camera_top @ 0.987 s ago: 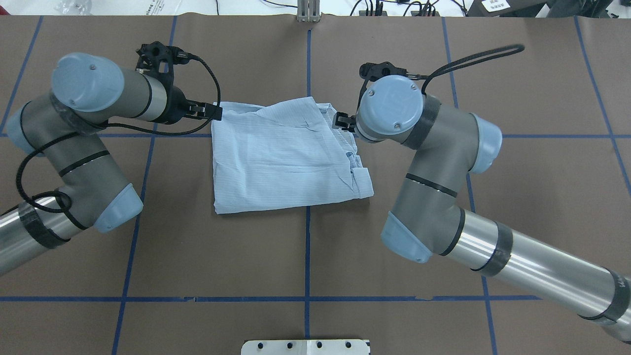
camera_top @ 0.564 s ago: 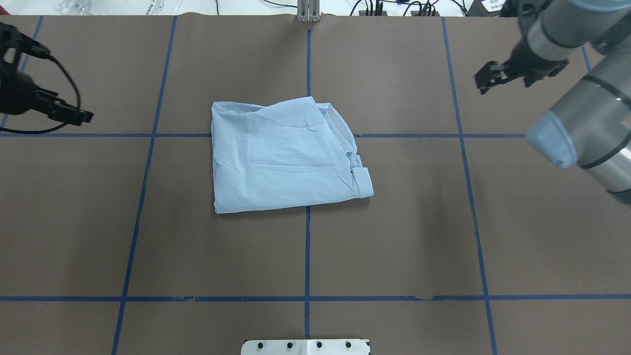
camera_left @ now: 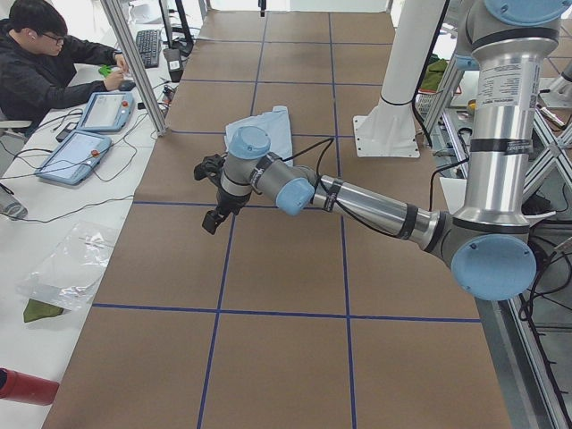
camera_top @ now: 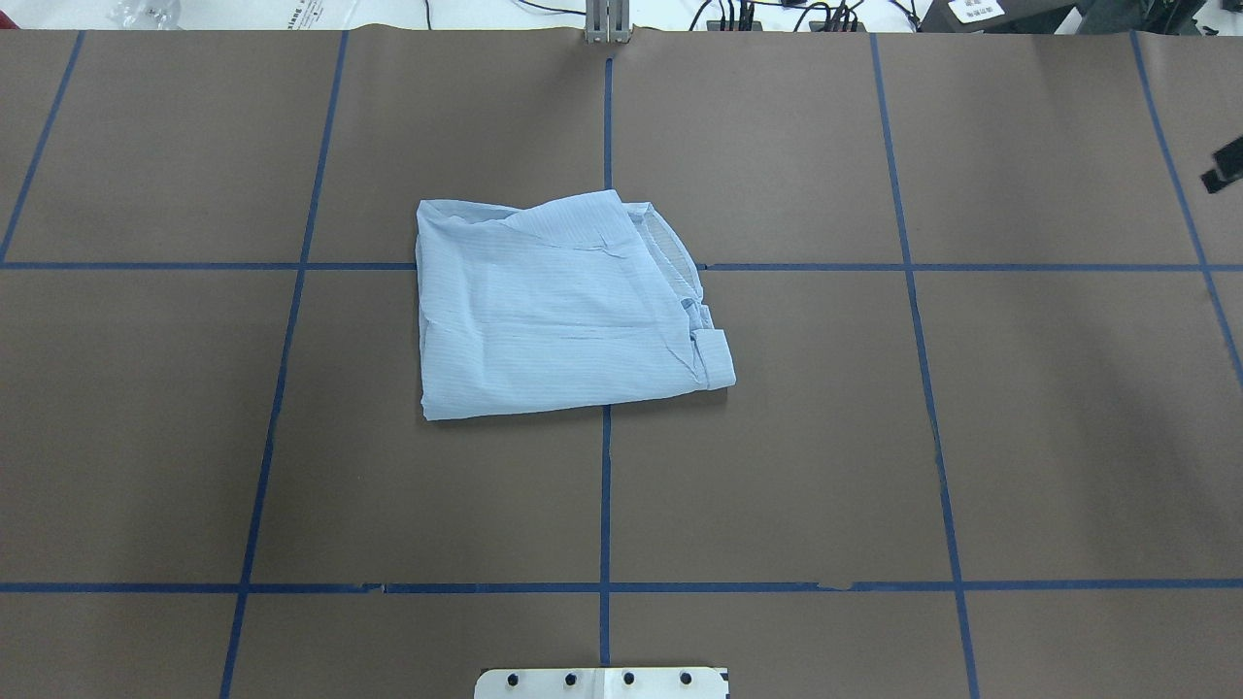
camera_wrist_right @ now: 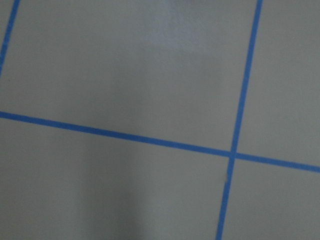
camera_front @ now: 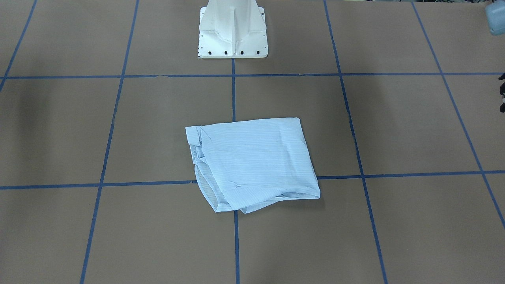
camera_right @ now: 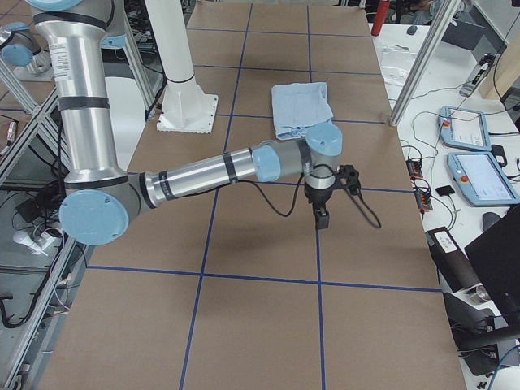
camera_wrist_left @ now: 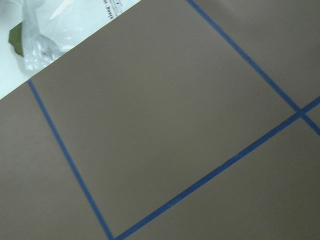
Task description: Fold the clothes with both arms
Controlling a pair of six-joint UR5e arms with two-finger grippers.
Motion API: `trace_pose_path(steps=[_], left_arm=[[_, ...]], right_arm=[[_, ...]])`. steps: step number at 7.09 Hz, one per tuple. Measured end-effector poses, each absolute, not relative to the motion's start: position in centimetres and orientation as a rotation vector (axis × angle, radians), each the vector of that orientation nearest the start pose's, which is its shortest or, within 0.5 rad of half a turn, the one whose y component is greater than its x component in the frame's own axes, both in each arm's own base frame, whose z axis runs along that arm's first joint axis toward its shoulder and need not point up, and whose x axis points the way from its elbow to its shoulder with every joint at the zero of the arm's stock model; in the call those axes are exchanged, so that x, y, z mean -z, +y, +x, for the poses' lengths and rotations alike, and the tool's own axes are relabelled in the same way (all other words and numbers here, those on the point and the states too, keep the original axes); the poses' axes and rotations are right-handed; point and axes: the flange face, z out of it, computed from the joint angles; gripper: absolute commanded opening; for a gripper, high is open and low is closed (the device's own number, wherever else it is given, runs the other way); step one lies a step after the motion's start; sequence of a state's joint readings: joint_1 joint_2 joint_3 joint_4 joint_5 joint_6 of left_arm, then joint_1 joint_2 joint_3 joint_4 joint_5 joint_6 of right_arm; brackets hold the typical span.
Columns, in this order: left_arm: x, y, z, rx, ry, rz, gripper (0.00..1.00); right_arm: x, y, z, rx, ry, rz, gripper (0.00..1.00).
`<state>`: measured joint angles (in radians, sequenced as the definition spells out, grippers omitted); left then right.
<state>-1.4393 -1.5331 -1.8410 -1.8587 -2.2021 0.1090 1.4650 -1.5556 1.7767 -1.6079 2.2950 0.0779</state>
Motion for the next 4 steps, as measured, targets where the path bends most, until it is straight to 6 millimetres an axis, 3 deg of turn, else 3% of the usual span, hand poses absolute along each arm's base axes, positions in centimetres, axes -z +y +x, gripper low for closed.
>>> trace_pose_path(steps=[2,4], left_arm=[[-56.0,-49.2,-3.9,-0.298,0.617,0.425,1.0],[-59.2,-49.2,-7.7,-0.148,0.624,0.36,1.0]], right_arm=[[-60.5,-47.0,3.7,0.029,-0.728,0.046,1.0],[-61.9,-45.6,4.5,0.006,-0.725,0.029,1.0]])
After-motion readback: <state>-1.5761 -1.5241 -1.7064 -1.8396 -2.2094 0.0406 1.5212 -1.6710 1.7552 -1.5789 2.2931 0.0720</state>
